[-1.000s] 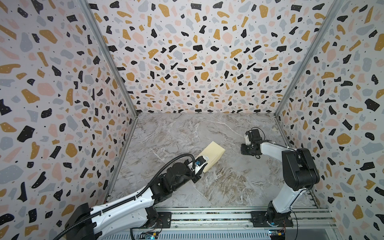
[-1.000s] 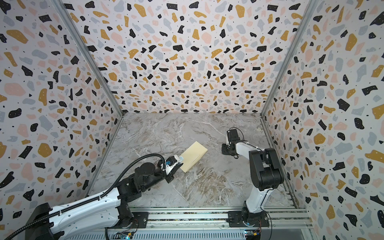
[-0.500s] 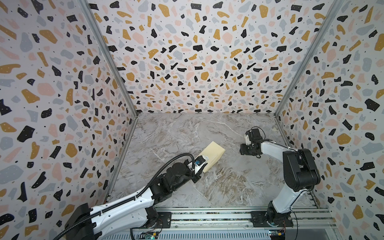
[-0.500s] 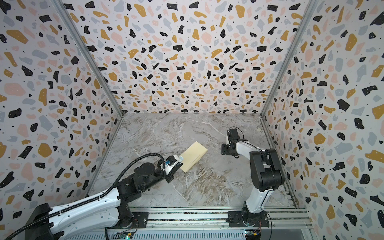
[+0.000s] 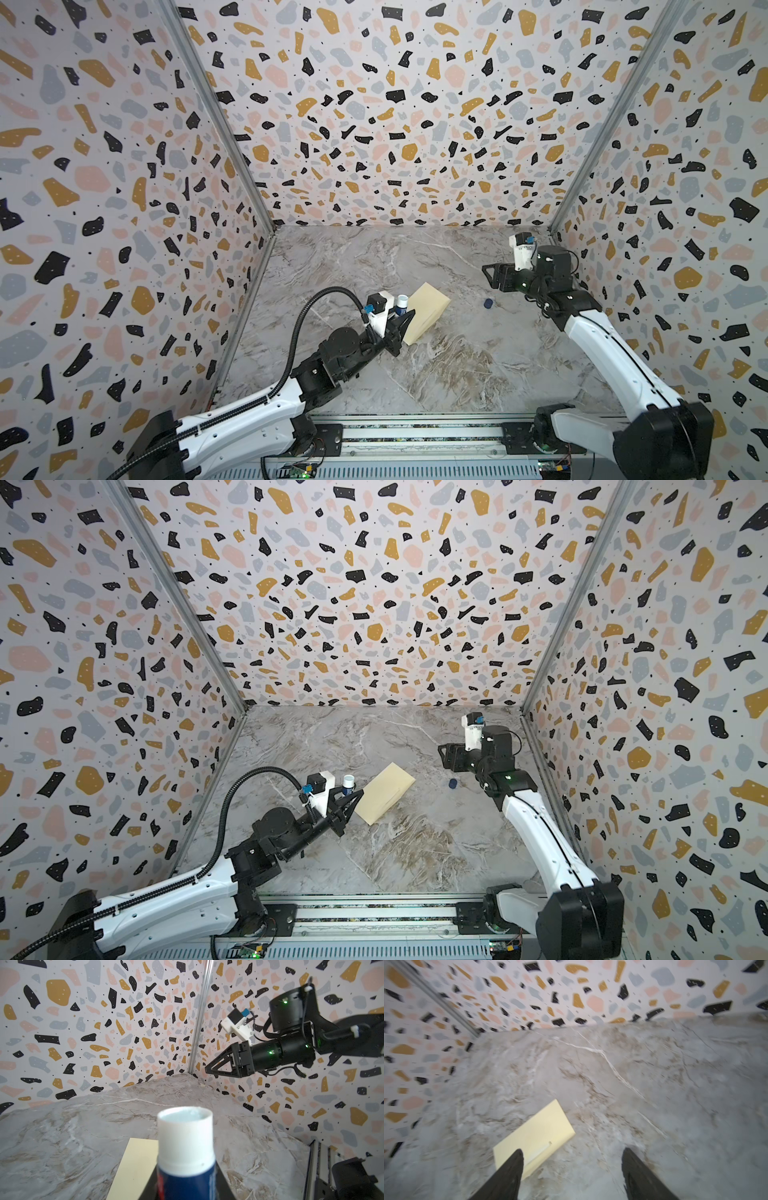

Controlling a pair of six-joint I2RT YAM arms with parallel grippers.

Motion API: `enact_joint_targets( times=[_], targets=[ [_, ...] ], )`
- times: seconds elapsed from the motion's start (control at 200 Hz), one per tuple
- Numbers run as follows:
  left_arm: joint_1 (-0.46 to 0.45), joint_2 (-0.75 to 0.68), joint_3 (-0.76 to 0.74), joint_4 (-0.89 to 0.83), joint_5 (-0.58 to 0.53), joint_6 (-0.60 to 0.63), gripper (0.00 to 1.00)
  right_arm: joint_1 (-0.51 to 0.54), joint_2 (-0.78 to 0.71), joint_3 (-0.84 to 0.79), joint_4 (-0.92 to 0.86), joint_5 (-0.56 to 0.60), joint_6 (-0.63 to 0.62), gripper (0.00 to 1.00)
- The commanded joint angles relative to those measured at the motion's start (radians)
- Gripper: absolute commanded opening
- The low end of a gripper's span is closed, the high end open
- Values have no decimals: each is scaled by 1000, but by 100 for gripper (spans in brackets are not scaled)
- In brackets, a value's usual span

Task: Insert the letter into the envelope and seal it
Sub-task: 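Move the right gripper back toward the uncapped glue stick in the left gripper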

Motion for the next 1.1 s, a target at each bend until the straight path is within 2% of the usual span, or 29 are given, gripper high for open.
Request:
enact_joint_targets(
  times=[0.0,0.095,0.215,0.405,0.606,0.856,1.091],
  targets=[
    [3,1,34,110,9,-85,0,26,-87,-53,103,-259,46,79],
    [3,1,32,107,26,-66,0,89,-151,-68,151,-345,75,85],
    [4,1,28,97,38,-41,0,215,-193,-49,169,-357,94,92],
    [4,9,26,107,53,-26,0,408,-168,2,169,-269,123,96],
    [2,24,32,109,66,-26,0,559,-97,46,166,-163,118,99],
    [3,32,33,114,76,-27,0,659,-26,89,166,-3,120,98],
    [3,31,35,114,77,-24,0,725,41,122,169,67,119,84]
  ],
)
